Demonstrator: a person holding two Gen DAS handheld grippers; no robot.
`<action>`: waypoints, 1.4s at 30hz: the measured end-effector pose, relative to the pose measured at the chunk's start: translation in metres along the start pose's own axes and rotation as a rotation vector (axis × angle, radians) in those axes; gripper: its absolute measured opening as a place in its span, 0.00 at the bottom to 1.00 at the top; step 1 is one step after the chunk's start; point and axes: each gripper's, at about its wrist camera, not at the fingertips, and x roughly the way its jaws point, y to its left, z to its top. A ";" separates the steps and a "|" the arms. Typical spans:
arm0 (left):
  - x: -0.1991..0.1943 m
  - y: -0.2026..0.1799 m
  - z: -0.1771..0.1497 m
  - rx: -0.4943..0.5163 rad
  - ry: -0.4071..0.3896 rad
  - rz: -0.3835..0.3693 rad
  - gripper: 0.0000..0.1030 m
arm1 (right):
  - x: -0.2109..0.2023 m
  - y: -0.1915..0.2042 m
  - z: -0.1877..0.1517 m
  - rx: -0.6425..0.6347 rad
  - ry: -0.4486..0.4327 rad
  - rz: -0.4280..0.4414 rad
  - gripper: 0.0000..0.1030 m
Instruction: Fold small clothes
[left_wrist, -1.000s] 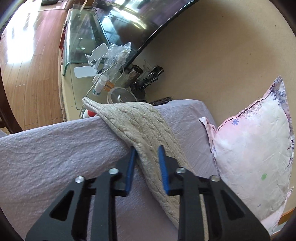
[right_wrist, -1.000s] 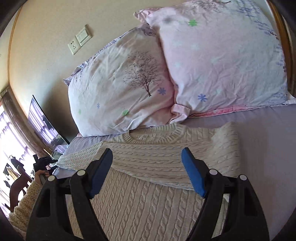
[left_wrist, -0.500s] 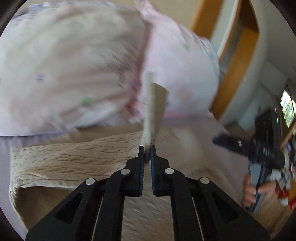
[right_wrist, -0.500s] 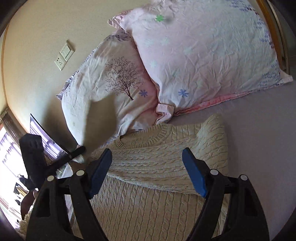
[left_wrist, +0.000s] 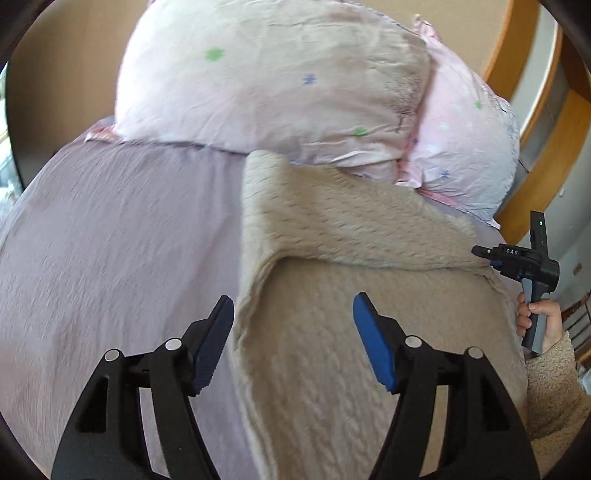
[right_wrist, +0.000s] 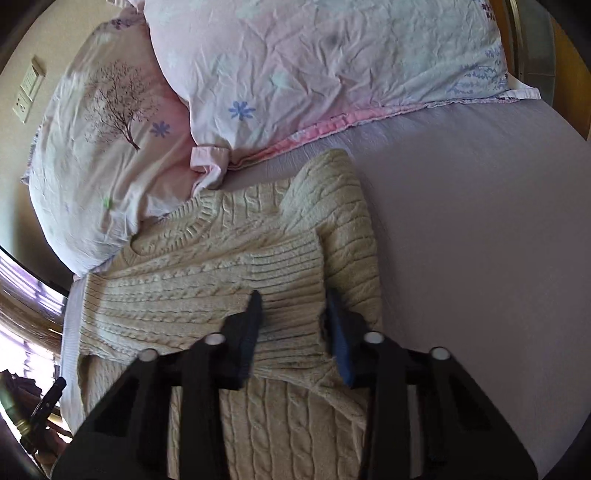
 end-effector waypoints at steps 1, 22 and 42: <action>-0.002 0.010 -0.006 -0.030 0.014 -0.007 0.66 | -0.003 -0.003 0.001 0.012 -0.038 0.000 0.10; -0.047 0.010 -0.135 -0.205 0.068 -0.438 0.35 | -0.127 -0.075 -0.197 0.153 0.137 0.412 0.29; 0.043 0.018 0.087 -0.350 -0.181 -0.352 0.06 | -0.076 0.017 0.028 0.071 -0.300 0.430 0.07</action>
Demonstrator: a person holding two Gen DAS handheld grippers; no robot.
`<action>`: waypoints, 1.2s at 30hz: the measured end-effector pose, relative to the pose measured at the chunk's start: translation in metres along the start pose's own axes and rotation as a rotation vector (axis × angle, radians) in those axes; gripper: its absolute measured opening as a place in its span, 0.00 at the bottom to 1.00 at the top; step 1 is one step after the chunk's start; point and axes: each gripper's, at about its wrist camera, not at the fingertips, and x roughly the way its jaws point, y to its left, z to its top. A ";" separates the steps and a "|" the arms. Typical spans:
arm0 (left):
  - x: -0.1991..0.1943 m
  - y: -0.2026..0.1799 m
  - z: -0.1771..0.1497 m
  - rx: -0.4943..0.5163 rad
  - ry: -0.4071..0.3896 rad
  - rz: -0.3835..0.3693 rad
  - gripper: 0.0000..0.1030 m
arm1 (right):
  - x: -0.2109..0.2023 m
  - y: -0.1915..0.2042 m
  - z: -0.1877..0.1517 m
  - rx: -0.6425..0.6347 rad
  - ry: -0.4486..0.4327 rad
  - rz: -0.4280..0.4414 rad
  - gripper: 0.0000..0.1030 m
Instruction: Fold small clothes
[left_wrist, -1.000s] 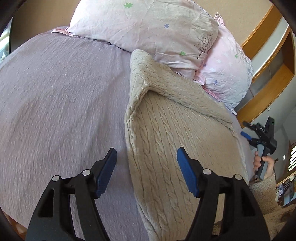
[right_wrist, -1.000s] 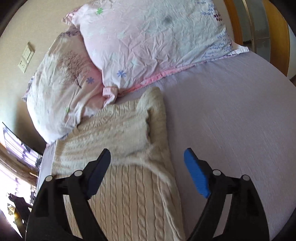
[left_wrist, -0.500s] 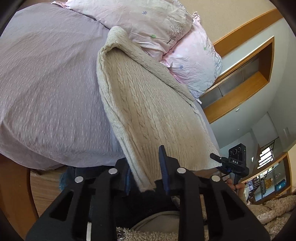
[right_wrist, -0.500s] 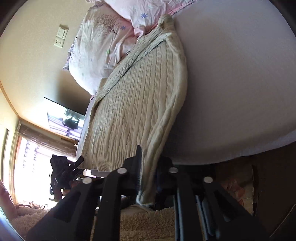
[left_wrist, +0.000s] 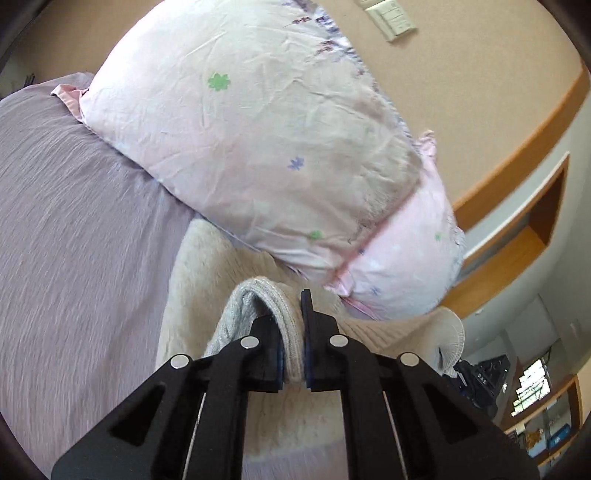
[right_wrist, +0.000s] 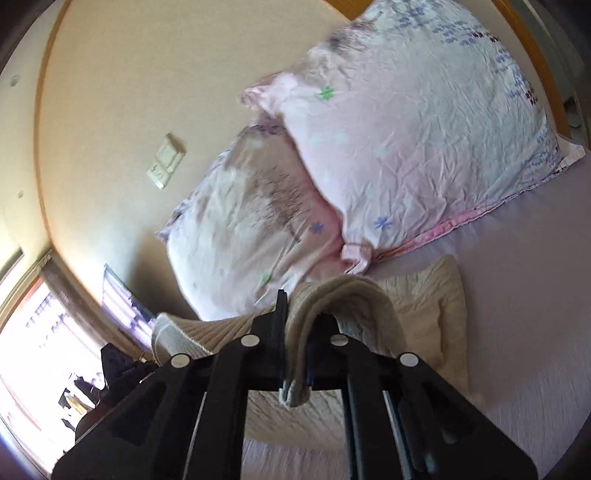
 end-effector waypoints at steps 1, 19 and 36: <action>0.021 0.004 0.009 0.005 0.010 0.042 0.06 | 0.022 -0.012 0.006 0.038 0.015 -0.055 0.07; 0.037 0.034 0.014 0.027 0.149 0.255 0.78 | 0.045 -0.050 0.003 0.101 -0.058 -0.283 0.98; 0.063 0.010 -0.022 -0.325 0.170 -0.205 0.16 | 0.023 -0.055 0.010 0.185 -0.079 -0.139 0.98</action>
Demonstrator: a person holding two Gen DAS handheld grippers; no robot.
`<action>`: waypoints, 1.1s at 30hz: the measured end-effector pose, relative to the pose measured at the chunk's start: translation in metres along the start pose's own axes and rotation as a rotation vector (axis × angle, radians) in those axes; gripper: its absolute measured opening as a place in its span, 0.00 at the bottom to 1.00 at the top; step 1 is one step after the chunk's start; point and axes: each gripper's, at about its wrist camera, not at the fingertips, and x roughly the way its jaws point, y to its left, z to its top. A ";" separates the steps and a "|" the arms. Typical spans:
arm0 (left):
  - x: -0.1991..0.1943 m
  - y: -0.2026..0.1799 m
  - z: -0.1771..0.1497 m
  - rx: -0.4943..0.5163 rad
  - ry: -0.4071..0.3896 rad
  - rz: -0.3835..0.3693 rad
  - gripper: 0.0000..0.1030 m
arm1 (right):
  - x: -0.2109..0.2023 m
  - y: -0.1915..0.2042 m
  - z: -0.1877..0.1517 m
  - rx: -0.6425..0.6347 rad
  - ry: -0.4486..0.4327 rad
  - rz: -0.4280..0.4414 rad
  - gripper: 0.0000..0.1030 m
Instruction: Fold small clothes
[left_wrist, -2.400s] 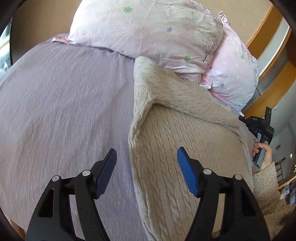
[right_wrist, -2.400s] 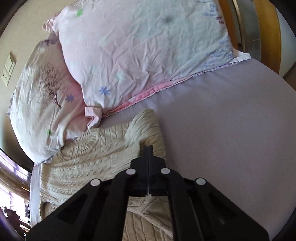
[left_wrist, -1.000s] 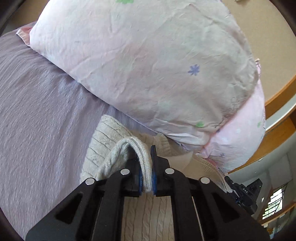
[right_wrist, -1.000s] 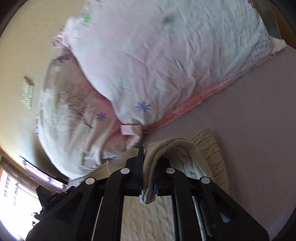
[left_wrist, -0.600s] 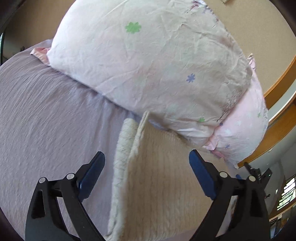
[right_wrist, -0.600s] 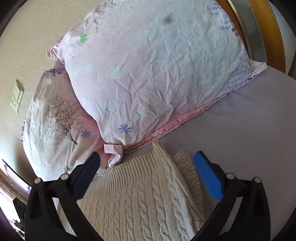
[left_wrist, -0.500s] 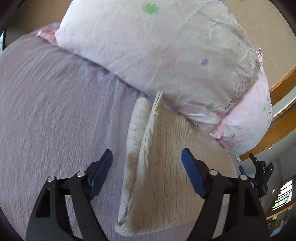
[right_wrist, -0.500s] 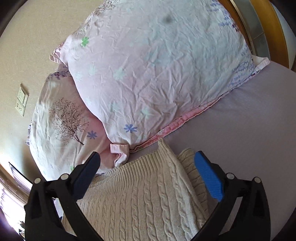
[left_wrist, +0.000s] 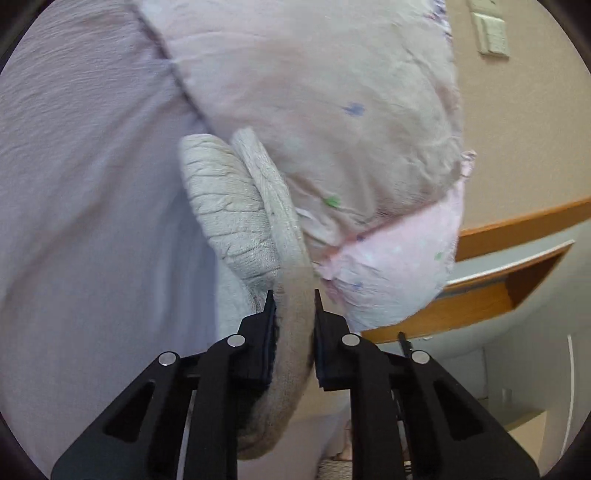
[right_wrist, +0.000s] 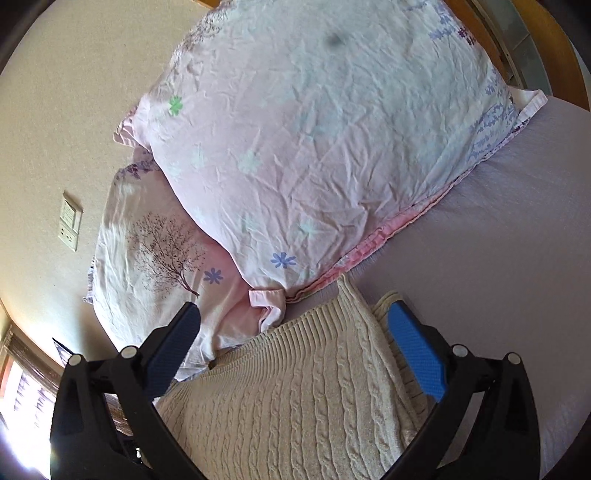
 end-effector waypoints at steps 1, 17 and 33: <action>0.014 -0.020 -0.004 0.032 0.016 -0.049 0.16 | -0.004 0.000 0.002 -0.004 -0.015 0.003 0.98; 0.197 -0.126 -0.078 0.269 0.336 -0.152 0.71 | -0.011 -0.014 0.019 -0.144 0.175 0.001 0.90; 0.177 -0.070 -0.084 0.411 0.290 0.302 0.81 | 0.014 -0.046 -0.014 -0.037 0.368 -0.169 0.77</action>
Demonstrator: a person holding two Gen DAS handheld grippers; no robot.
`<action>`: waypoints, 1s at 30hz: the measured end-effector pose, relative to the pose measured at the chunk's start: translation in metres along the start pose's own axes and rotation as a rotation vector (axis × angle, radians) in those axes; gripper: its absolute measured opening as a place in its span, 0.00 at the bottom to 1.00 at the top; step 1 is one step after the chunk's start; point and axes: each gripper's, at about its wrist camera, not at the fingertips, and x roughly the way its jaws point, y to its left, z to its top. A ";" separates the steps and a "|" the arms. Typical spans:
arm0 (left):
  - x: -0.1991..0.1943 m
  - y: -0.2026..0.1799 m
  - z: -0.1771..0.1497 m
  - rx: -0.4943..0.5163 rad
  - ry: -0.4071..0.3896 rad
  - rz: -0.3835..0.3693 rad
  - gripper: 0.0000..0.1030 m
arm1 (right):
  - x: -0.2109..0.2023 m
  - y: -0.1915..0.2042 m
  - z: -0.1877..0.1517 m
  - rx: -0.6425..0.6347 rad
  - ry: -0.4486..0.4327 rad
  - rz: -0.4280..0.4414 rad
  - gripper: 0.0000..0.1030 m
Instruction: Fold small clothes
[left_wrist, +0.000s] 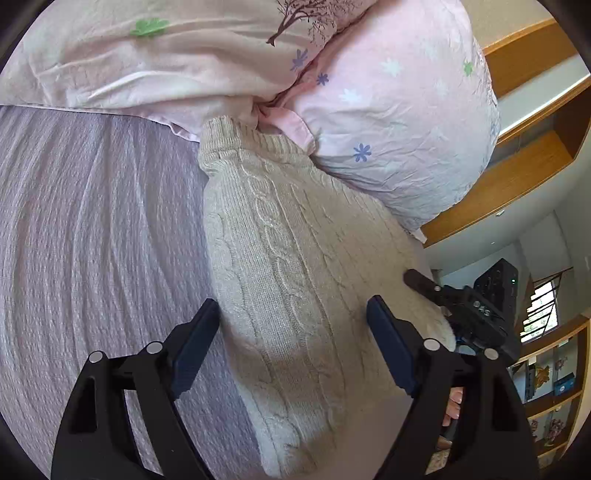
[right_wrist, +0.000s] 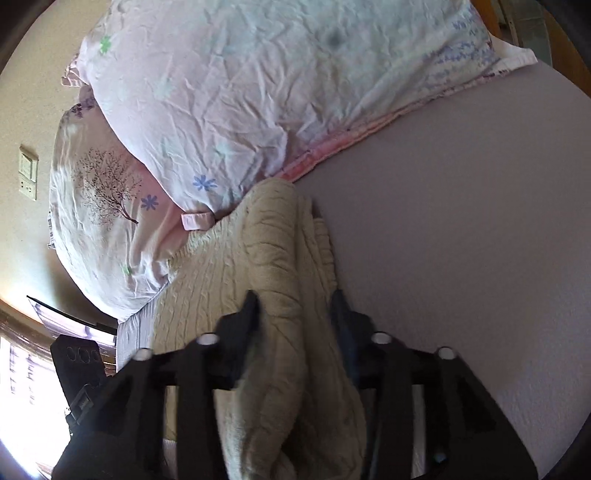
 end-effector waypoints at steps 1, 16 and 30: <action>0.003 0.000 -0.001 0.000 0.004 0.004 0.82 | -0.002 -0.002 -0.002 -0.003 -0.006 0.006 0.82; -0.073 0.027 -0.015 0.132 -0.122 0.029 0.45 | 0.038 0.064 -0.055 -0.199 0.089 0.148 0.31; -0.132 0.005 -0.098 0.322 -0.239 0.240 0.85 | -0.004 0.055 -0.111 -0.256 -0.042 -0.117 0.52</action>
